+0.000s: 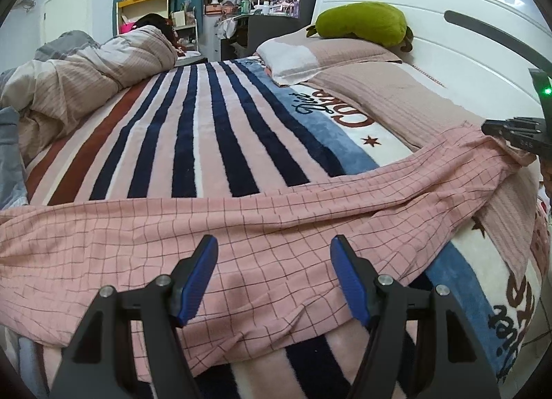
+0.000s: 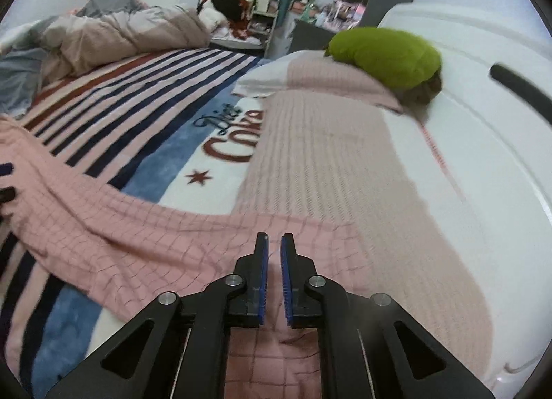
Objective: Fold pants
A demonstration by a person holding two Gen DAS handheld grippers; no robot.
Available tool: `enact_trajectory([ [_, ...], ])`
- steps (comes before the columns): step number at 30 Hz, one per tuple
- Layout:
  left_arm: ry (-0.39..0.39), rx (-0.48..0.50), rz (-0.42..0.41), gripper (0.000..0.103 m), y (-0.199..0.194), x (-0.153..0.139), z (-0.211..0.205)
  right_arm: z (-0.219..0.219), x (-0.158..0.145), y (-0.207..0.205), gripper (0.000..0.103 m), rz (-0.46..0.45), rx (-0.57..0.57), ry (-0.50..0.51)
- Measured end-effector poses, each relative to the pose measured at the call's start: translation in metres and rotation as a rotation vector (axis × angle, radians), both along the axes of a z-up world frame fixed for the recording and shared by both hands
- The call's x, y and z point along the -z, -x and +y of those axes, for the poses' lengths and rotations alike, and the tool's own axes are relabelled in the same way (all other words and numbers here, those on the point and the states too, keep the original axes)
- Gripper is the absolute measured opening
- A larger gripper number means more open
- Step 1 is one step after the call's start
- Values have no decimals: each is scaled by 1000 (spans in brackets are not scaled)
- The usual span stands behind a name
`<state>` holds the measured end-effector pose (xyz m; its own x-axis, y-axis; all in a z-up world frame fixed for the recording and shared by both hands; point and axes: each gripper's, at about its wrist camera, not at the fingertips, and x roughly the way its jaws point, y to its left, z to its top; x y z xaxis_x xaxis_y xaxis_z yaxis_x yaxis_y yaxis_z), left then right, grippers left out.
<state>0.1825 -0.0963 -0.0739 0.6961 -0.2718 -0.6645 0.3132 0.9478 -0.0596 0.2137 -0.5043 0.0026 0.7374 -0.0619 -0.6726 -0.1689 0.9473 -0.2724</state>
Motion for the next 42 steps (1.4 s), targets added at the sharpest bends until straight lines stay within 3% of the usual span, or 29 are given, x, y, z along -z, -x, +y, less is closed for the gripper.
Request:
enact_trajectory([
  [1,0,-3,3,64,-1,1,0,-1,0,3,33,2,2,-9],
  [3,-2,0,5,64,1,1,-2,-4,-3,10,43,-13,-1,1],
  [9,-1,32,3,64,9,-1,-8,-4,-14,54,45,-29,-39,21],
  [14,16,48,5,64,11,0,-12,12,8,77,50,40,-66,107],
  [17,20,57,4,64,12,0,-11,16,21,78,42,36,-22,190],
  [19,21,57,1,64,12,0,-9,18,26,76,2,-4,29,302],
  [21,24,54,-3,64,13,0,-6,18,24,74,3,-20,48,335],
  [34,76,56,-30,64,14,-7,7,28,-32,69,1,-94,58,280],
  [42,76,37,-46,64,12,-11,14,42,-58,38,0,-138,59,282],
])
